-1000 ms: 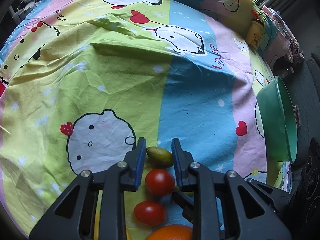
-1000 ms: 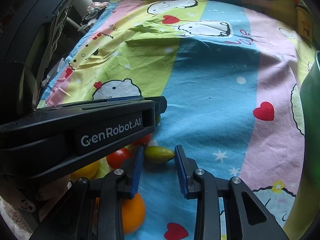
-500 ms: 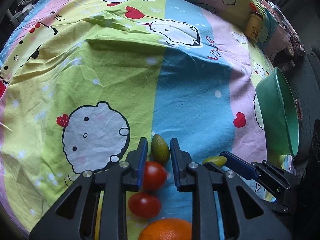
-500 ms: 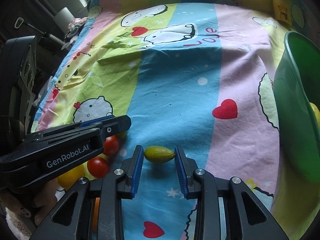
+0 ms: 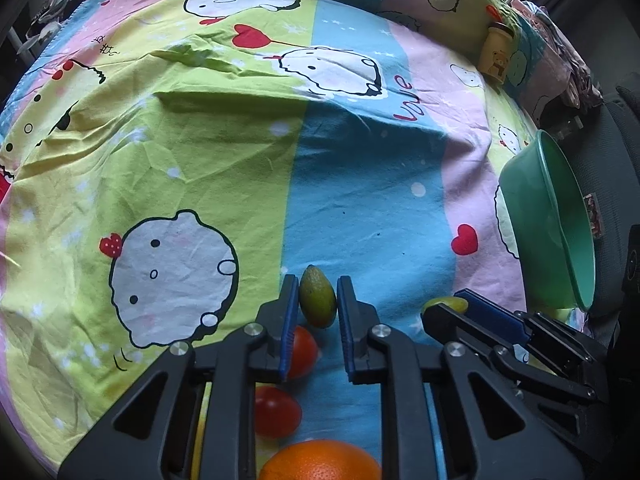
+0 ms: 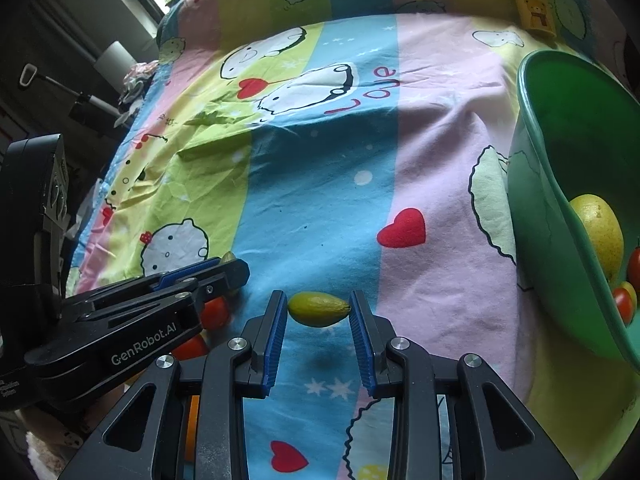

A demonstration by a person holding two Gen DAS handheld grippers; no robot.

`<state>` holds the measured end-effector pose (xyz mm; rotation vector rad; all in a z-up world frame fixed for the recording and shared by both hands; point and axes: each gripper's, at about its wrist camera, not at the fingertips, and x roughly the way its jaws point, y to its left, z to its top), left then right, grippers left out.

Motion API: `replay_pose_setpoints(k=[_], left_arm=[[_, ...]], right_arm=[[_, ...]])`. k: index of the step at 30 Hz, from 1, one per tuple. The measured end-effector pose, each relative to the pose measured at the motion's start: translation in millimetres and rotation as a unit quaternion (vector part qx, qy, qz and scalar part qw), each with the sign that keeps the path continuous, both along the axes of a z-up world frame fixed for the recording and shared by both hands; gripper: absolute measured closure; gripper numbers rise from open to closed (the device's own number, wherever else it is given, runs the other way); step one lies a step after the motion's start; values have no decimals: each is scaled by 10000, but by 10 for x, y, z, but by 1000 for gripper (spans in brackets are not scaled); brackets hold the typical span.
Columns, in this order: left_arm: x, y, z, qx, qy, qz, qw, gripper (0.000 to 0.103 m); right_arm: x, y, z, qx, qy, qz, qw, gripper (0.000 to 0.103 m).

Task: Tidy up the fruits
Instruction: 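Carry both green fruits into the green basin and lower them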

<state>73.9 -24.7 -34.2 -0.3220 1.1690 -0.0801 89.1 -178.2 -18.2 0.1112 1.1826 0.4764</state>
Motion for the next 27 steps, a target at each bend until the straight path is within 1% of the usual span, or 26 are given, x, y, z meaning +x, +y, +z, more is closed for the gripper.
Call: replay_pose_setpoints(k=[4, 7, 12, 19, 27], left_arm=[[-29, -30, 68, -44, -123, -39, 9999, 84], [-50, -55, 125, -3, -230, -62, 9997, 84], [-101, -111, 291, -79, -603, -130, 9981, 84], [-157, -358, 608, 10, -1199, -375, 9921, 84], [-145, -782, 851, 257, -1673, -810, 9822, 84]], right_arm=[[21, -60, 24, 70, -11, -107, 9999, 70], [31, -108, 51, 134, -21, -188, 9997, 70], [35, -209, 151, 327, -142, -339, 9988, 70], [39, -455, 369, 580, -507, -700, 9946, 70], [50, -972, 579, 935, -866, -1492, 9806, 69]])
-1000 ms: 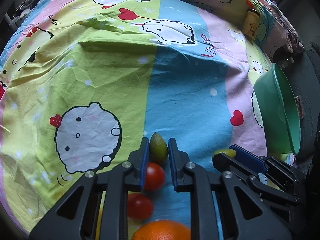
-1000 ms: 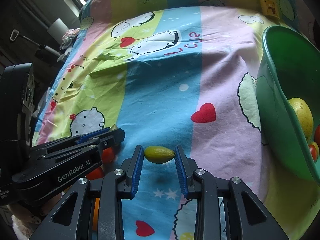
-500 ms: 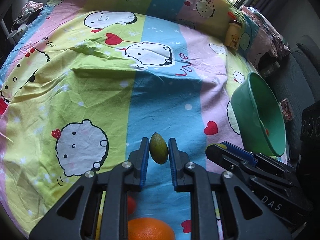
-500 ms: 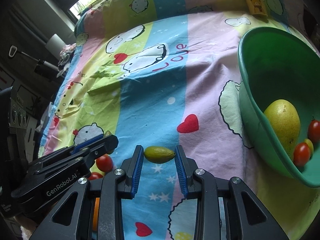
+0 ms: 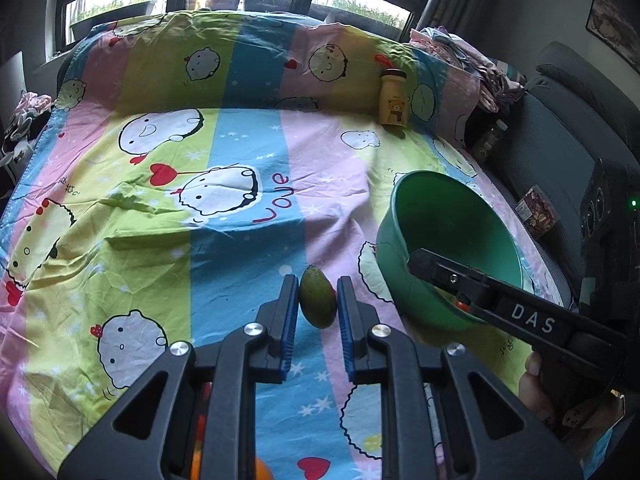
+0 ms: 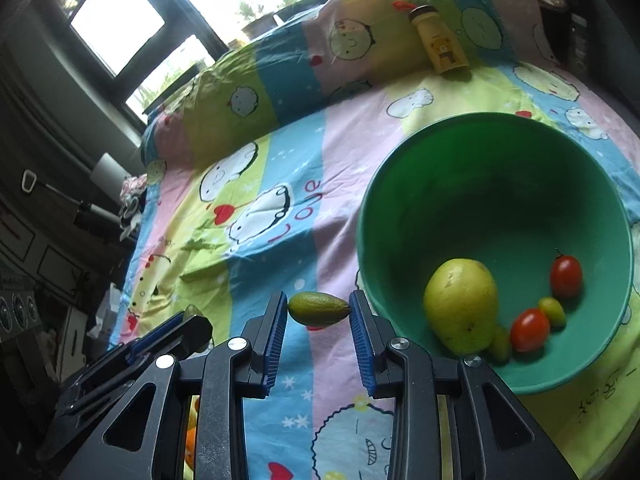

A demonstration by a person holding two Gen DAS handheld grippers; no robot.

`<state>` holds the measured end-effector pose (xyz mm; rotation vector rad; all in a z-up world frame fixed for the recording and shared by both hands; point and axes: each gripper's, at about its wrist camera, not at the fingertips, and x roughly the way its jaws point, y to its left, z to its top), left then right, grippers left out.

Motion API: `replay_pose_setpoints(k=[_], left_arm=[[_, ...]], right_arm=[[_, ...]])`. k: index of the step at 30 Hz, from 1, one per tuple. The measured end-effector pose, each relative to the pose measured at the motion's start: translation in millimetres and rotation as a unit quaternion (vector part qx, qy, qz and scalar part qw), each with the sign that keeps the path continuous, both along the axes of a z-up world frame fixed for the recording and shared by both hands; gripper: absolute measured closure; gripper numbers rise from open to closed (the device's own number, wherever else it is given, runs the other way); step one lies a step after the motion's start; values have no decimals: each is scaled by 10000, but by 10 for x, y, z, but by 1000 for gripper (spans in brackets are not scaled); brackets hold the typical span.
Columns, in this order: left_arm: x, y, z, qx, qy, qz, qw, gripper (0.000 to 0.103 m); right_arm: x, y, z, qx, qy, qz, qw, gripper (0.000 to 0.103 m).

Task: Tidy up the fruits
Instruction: 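Carry both green fruits into the green basin and lower them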

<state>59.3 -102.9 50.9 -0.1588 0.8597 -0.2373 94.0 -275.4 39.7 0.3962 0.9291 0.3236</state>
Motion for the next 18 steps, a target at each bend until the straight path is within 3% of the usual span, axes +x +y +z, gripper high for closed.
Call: replay_pose_setpoints(k=[11, 18], left_arm=[[136, -700, 108, 489, -278, -560, 9968, 84], [240, -990, 46, 526, -208, -867, 9946, 84]], right_arm=[[-30, -673, 6, 267, -9, -1027, 9944, 69], [-10, -950, -79, 245, 149, -1457, 9889, 69]])
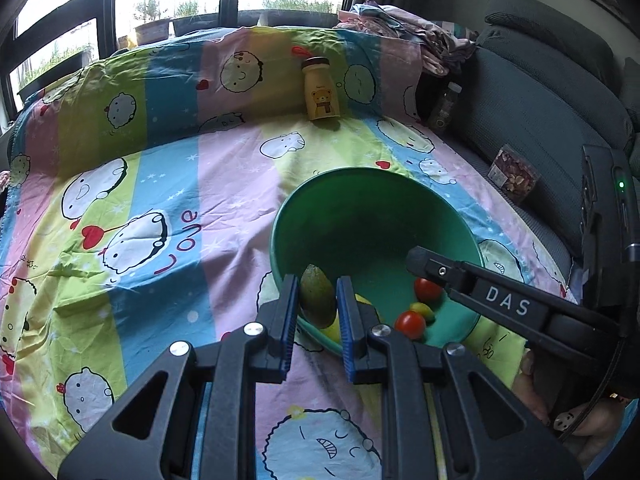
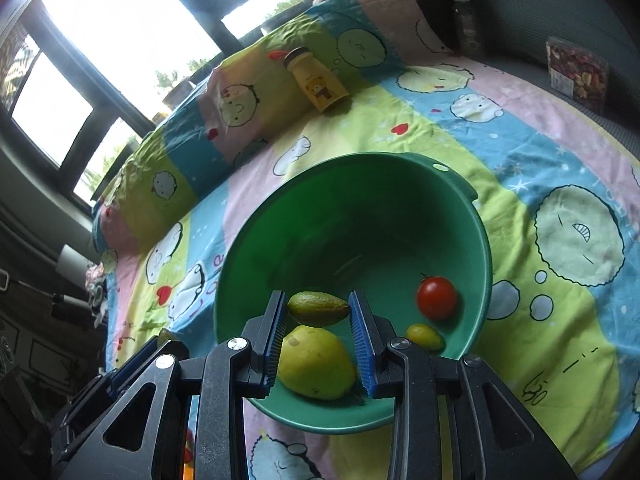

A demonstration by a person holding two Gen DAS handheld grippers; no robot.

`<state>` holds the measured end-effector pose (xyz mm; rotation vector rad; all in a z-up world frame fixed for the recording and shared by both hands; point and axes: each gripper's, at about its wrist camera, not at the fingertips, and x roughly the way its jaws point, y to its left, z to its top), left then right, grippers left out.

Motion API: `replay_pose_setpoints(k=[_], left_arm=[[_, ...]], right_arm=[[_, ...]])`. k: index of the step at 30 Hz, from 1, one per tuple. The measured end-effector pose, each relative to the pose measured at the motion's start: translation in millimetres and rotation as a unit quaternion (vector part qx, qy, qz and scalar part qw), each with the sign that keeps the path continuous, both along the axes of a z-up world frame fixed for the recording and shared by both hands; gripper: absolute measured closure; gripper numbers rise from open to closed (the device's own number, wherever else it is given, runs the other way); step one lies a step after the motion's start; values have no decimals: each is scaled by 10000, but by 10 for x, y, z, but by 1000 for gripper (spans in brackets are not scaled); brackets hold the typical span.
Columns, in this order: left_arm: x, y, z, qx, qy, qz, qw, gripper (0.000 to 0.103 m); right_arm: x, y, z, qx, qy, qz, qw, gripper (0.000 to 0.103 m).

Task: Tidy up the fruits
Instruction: 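Carry both green fruits into the green basin and lower them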

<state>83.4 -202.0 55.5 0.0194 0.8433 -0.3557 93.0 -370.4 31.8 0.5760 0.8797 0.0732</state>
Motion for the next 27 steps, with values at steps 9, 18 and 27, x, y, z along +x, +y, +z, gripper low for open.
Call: replay_pose_setpoints(k=[9, 18, 27], left_arm=[[107, -223, -109, 22, 176, -192, 9997, 84], [151, -321, -198, -22, 361, -282, 9989, 84], [182, -391, -265, -22, 504, -337, 9982, 84]], right_arm=[[1, -110, -57, -92, 148, -228, 9996, 69], [9, -174, -99, -183, 281, -344, 9988, 69], [-1, -208, -118, -254, 385, -430, 9980, 69]])
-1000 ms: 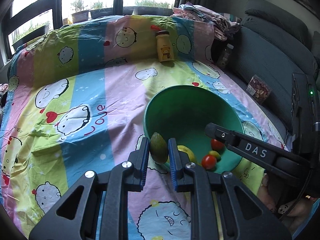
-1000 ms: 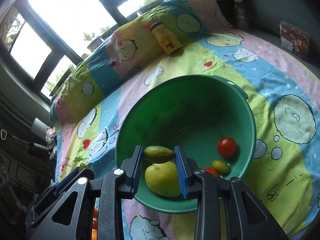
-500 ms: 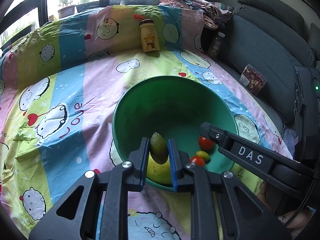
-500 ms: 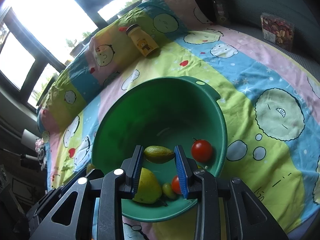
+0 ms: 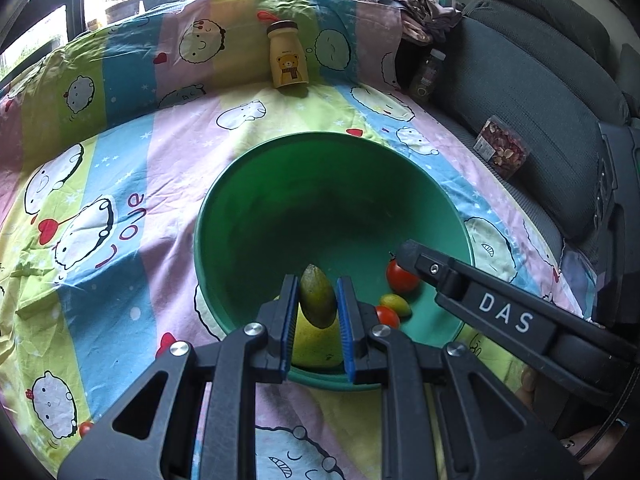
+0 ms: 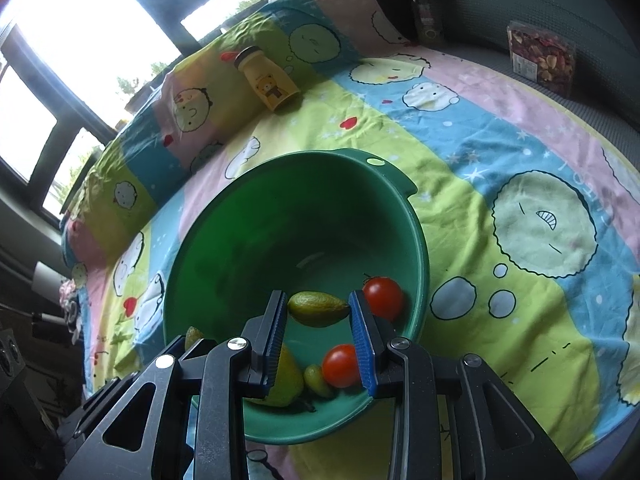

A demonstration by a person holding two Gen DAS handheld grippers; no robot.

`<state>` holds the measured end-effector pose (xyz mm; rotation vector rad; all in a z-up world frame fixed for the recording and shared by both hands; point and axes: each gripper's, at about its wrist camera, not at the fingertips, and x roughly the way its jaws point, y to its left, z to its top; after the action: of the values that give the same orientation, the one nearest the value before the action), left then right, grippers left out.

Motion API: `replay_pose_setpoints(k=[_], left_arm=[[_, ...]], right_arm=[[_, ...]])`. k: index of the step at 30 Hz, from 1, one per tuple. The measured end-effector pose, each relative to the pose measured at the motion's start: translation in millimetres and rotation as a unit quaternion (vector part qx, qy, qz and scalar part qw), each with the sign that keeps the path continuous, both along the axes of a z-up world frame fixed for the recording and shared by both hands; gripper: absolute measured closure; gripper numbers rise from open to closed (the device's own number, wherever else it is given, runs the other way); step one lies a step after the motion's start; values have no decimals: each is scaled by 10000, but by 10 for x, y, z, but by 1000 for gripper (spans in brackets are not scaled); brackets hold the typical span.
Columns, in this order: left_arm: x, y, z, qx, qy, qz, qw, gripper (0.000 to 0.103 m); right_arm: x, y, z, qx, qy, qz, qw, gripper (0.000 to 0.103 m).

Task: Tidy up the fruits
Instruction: 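Carry both green fruits into the green basin and lower them, then open both tools to release the green fruits into the basin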

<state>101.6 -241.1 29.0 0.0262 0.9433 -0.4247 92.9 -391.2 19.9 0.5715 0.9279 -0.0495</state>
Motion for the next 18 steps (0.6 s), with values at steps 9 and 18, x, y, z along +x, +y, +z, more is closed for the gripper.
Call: replay_pose_setpoints(k=[9, 18], left_arm=[[26, -26, -61, -10, 111, -3, 9999, 84], [3, -46, -45, -48, 94, 4, 9999, 78]], right_arm=[[-5, 26, 11, 128, -49, 116, 9998, 69], [-7, -22, -5, 5, 51, -23, 10000, 69]])
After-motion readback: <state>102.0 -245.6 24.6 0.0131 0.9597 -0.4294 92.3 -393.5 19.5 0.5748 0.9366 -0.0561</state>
